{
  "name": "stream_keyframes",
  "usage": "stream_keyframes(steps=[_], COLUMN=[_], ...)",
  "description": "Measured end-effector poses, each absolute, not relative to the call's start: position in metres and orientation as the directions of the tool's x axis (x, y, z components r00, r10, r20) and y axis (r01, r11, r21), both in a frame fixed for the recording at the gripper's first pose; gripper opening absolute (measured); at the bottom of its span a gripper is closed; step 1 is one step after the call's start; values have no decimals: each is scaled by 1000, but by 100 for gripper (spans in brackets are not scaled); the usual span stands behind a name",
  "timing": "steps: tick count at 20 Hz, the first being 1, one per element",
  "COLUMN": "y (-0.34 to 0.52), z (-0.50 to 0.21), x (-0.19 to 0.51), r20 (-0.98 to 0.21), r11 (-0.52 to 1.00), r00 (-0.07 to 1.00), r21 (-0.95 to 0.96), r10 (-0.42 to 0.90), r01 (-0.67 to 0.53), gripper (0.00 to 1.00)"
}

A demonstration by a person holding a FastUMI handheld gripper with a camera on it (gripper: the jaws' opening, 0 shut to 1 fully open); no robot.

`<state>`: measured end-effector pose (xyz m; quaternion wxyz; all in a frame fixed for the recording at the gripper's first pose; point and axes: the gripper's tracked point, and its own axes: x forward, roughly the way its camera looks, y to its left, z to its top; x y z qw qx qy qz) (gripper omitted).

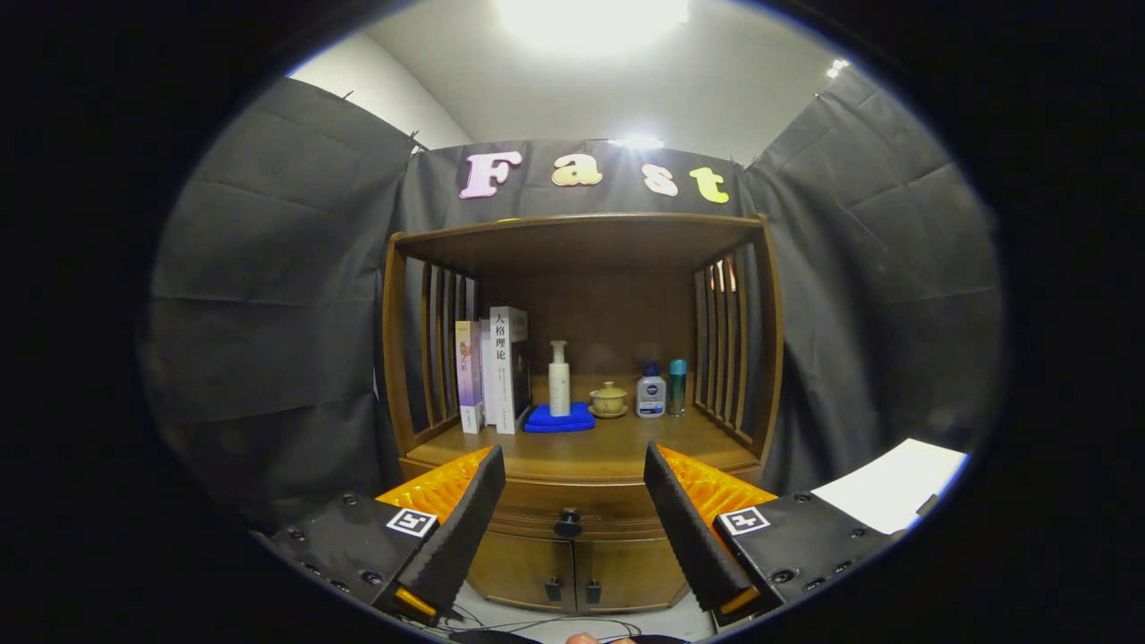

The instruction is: Pull open the drawer, take out the items inside it, and place them on the countertop above the cabinet.

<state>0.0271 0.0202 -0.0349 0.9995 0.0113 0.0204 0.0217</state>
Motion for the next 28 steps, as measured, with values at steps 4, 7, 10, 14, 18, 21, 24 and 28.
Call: stream_keyframes(steps=[4, 7, 10, 14, 18, 21, 24, 28], y=[25, 31, 35, 34, 45, 44, 41, 39], z=[-63, -76, -86, -108, -136, -160, -184, -216], x=[48, 66, 82, 114, 144, 157, 172, 183], r20=[-82, -98, -111, -143, -186, -213, -241, -285], r11=[998, 997, 998, 996, 996, 998, 997, 997], r00=[995, 993, 992, 987, 980, 976, 970, 958], r21=[29, 44, 36, 65, 65, 56, 68, 79], r10=[49, 70, 61, 75, 65, 54, 36, 34], r01=[-46, -66, -58, -66, -54, -43, -20, -12], gripper=[99, 99, 99, 99, 98, 98, 98, 98])
